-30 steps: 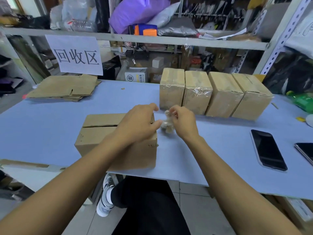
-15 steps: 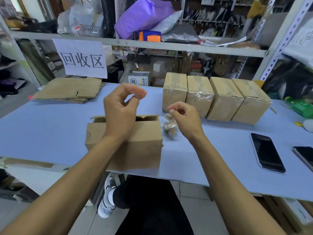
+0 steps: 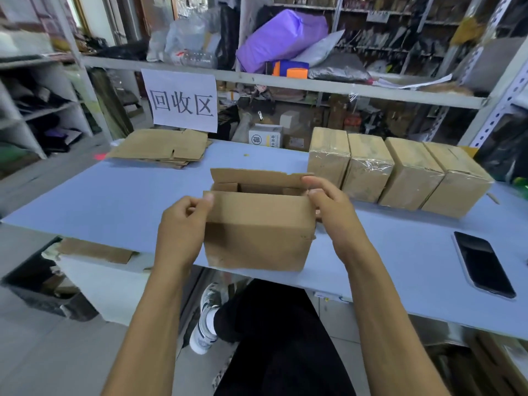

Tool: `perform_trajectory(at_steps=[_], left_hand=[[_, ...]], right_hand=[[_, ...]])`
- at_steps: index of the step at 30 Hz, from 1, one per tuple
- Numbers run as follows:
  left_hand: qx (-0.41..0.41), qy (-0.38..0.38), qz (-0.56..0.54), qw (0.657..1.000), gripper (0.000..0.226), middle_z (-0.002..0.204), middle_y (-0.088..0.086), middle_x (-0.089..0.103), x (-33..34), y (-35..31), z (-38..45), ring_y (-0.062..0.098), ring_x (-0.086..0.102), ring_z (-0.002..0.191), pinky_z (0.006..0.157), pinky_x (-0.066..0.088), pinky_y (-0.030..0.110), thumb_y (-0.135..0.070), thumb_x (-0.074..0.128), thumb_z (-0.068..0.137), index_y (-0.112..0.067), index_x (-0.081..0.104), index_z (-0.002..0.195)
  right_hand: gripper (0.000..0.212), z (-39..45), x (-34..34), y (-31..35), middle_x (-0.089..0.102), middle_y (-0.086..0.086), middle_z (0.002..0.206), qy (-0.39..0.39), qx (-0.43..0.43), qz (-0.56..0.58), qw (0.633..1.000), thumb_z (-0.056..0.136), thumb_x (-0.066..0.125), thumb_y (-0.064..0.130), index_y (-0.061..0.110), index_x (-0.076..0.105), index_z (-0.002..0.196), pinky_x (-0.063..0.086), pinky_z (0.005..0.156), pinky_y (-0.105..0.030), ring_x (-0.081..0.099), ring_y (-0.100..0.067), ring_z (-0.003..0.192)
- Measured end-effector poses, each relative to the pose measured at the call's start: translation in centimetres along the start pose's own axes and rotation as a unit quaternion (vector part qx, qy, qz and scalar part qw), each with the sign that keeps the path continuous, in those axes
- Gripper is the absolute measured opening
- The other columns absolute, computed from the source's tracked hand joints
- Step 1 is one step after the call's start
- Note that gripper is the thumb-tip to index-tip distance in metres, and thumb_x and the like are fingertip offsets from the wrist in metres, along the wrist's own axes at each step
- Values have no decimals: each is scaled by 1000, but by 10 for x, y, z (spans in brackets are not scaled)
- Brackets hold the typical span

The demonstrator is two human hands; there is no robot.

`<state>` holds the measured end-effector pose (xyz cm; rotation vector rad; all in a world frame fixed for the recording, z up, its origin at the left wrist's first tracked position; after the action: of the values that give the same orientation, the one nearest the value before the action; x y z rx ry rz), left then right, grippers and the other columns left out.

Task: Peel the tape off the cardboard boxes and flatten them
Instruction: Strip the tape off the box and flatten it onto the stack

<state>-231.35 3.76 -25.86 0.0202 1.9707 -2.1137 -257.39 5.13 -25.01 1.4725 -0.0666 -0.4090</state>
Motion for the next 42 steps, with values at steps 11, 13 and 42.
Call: perform_trajectory(at_steps=[11,13,42], left_hand=[[84,23,-45,995,60,116,-5,58,1,-6,-2,8,59,106,83,48,28,-42,65,94,-40,38,147],[95,22,-17,995,54,120,2,54,6,-6,-1,13,57,106,80,45,23,-45,62,95,-44,41,145],[133,-16,397,908,42,126,8,53,22,11,43,32,41,121,88,41,42,-46,59,93,-16,62,122]], right_hand=[[22,-22,5,11,59,10,108,-67,-75,106,989,90,50,10,22,50,109,41,77,-23,55,-2,94],[31,-24,10,9,60,13,111,-59,-70,155,984,81,52,22,23,51,112,44,87,-29,58,-5,107],[60,13,42,-26,19,0,161,102,-29,-234,967,86,74,47,28,48,137,27,108,-31,19,-18,149]])
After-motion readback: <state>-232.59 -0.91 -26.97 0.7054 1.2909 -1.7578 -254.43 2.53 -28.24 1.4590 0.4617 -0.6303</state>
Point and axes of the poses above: each hand's wrist, its own z-axis towards the middle knuckle, its own x-axis out of the palm, y = z × x, the point moved 4 cm from there along z, towards the middle knuckle
